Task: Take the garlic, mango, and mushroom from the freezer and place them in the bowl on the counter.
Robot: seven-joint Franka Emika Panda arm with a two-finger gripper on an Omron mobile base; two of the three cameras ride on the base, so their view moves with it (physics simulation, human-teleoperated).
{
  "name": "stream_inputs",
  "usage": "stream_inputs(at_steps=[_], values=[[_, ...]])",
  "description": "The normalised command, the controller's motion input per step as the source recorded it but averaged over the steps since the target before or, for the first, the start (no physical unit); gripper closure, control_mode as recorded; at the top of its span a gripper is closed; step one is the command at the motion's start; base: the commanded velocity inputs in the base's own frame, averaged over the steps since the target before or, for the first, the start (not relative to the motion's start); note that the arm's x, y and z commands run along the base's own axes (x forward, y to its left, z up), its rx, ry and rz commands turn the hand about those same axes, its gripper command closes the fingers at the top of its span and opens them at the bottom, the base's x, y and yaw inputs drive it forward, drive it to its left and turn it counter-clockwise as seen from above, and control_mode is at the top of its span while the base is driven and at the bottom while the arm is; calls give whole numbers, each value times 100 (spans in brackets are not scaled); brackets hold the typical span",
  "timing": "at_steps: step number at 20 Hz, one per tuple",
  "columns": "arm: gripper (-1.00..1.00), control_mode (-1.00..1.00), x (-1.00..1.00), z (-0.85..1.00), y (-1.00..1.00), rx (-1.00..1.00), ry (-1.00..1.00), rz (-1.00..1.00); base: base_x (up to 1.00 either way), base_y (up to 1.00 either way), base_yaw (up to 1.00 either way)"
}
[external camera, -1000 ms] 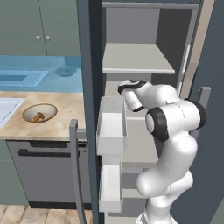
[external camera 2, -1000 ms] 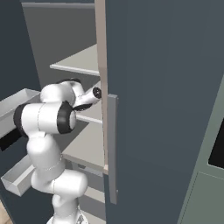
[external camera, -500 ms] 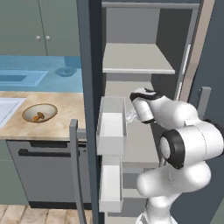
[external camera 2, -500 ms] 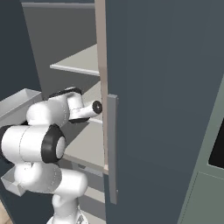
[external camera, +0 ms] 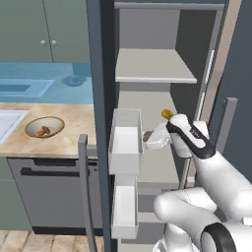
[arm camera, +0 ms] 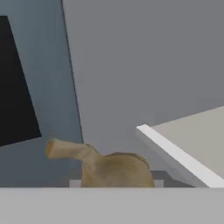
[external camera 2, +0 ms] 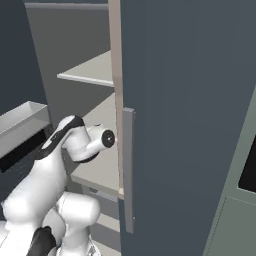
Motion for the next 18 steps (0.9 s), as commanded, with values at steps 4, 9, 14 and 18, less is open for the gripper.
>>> stream_inputs(at_steps=[4, 9, 14, 18], values=[[100, -100, -83, 100, -14, 5, 0, -3, 0, 0, 0], [100, -100, -80, 100, -29, 6, 0, -3, 0, 0, 0], [100, -100, -75, 93, -43, 5, 3, -11, 0, 0, 0], [100, -100, -58, 74, -42, 0, 17, -13, 0, 0, 0]])
